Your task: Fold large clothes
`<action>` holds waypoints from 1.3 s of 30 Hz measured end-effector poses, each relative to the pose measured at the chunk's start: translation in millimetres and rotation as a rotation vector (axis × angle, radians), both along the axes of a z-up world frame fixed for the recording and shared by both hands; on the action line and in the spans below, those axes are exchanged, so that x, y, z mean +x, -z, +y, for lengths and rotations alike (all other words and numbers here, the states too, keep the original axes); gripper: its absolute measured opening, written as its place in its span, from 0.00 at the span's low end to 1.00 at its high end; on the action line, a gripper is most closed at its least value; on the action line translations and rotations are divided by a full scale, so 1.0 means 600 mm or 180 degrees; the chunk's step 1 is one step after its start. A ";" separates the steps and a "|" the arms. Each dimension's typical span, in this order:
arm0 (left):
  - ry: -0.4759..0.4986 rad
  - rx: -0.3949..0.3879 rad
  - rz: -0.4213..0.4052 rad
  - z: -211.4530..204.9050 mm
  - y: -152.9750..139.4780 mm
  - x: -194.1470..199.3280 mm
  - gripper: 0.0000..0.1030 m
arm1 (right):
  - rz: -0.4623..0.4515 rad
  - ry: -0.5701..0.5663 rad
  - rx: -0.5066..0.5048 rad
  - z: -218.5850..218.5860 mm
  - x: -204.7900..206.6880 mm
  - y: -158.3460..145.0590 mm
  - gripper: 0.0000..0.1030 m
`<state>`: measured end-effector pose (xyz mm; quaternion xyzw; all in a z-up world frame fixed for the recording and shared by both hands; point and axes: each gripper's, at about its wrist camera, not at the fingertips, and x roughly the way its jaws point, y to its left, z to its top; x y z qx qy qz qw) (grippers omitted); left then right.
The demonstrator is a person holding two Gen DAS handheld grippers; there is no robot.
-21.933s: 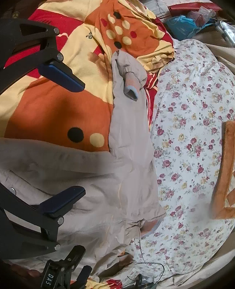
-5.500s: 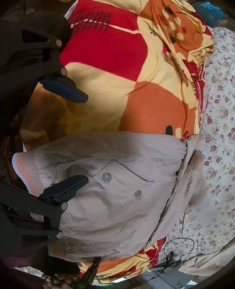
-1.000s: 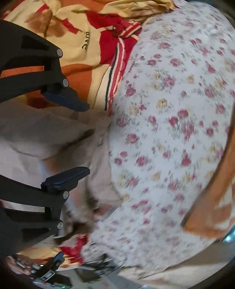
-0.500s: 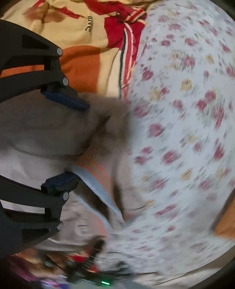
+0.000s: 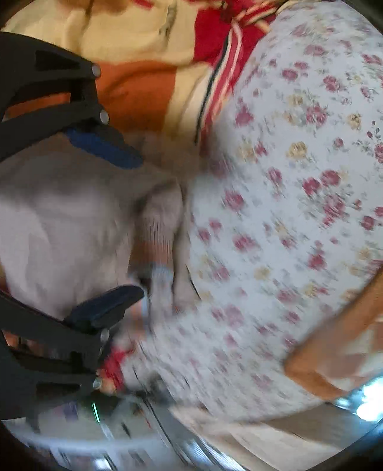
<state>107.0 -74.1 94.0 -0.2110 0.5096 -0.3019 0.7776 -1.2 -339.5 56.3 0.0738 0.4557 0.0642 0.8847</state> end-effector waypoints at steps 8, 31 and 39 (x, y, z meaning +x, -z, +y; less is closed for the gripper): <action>0.0100 0.0277 -0.0117 0.048 -0.013 -0.035 0.87 | 0.0186 0.0105 -0.0583 0.048 0.087 0.080 0.00; 0.0271 0.0943 0.0129 0.049 0.130 -0.130 0.72 | 0.0483 0.1048 0.0535 -0.189 -0.273 0.075 0.13; 0.0159 0.1046 0.0132 0.075 0.137 -0.133 0.50 | 0.0510 0.1120 -0.0098 -0.200 -0.285 0.076 0.03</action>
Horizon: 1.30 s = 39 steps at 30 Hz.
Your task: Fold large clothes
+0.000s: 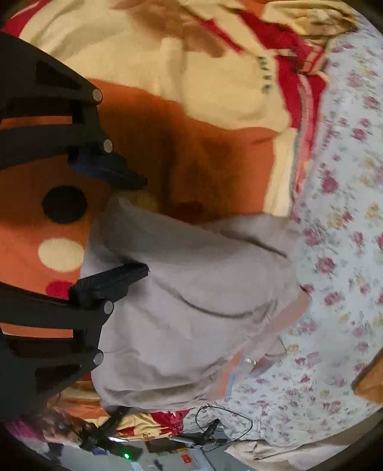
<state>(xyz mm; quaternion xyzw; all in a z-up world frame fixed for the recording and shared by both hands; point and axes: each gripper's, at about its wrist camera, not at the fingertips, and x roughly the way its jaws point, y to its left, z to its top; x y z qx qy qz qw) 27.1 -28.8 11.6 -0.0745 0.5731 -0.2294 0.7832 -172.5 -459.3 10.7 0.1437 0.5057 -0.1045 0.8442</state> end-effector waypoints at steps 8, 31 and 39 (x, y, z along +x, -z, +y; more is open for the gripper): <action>-0.0077 0.0121 -0.0263 0.012 -0.051 -0.022 0.47 | -0.0391 0.0368 -0.0018 -0.001 -0.030 -0.108 0.35; -0.0167 0.0526 -0.0537 -0.070 -0.014 0.005 0.76 | -0.0245 -0.0266 -0.0292 0.201 0.265 -0.001 0.37; -0.0175 0.0543 -0.0515 -0.074 -0.013 0.004 0.76 | -0.0421 -0.0350 -0.0570 0.223 0.291 -0.032 0.39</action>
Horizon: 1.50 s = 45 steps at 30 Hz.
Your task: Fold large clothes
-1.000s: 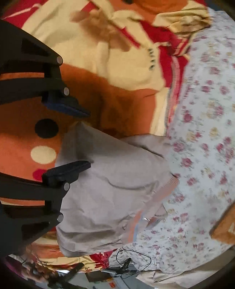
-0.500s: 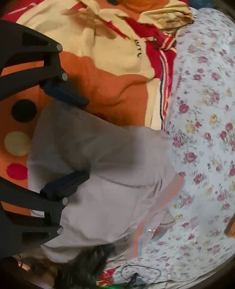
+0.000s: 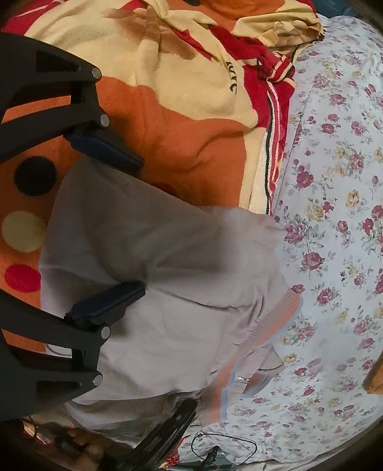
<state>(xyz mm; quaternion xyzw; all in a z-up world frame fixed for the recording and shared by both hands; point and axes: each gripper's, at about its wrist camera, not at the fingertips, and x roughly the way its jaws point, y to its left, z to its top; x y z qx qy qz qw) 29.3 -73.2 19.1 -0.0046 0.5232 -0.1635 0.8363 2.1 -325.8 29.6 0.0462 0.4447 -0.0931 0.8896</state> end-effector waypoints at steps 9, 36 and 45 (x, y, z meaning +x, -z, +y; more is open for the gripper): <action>0.0068 -0.0132 0.0206 0.005 0.004 0.010 0.80 | 0.0372 0.0230 -0.0014 -0.031 0.031 0.053 0.39; -0.0204 -0.0841 0.0751 0.027 0.015 0.076 0.83 | 0.0155 -0.0040 0.0673 -0.048 -0.033 0.034 0.55; 0.0116 -0.0933 0.0539 0.010 -0.032 0.059 0.18 | -0.0079 -0.0019 0.0835 -0.063 -0.045 0.011 0.56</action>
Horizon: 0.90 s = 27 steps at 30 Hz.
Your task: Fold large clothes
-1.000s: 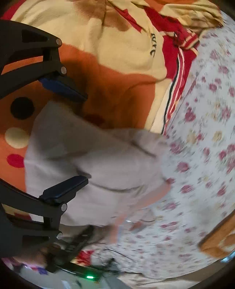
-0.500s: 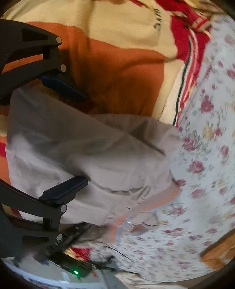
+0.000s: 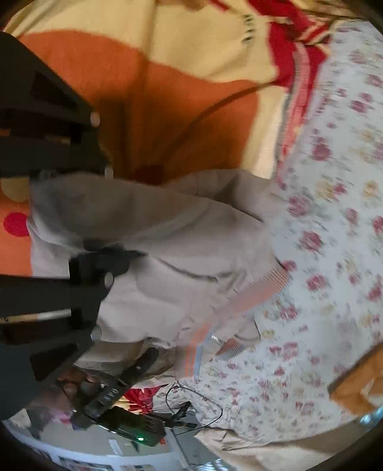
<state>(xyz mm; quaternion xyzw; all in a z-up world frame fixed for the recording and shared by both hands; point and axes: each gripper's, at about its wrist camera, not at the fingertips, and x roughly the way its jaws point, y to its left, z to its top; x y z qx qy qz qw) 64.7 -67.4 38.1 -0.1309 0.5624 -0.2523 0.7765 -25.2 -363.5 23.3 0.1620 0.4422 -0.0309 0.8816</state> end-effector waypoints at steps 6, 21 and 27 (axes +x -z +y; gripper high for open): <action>0.0122 0.0156 -0.0172 -0.012 -0.032 -0.012 0.12 | 0.0295 -0.0098 -0.0251 0.016 0.032 0.059 0.55; 0.0679 -0.0323 -0.0633 -0.142 -0.171 -0.102 0.07 | 0.0117 -0.0010 0.0185 -0.048 -0.013 0.019 0.56; 0.1208 -0.0325 -0.0655 -0.301 -0.167 -0.158 0.07 | -0.0142 0.0503 0.1051 -0.175 -0.113 -0.003 0.68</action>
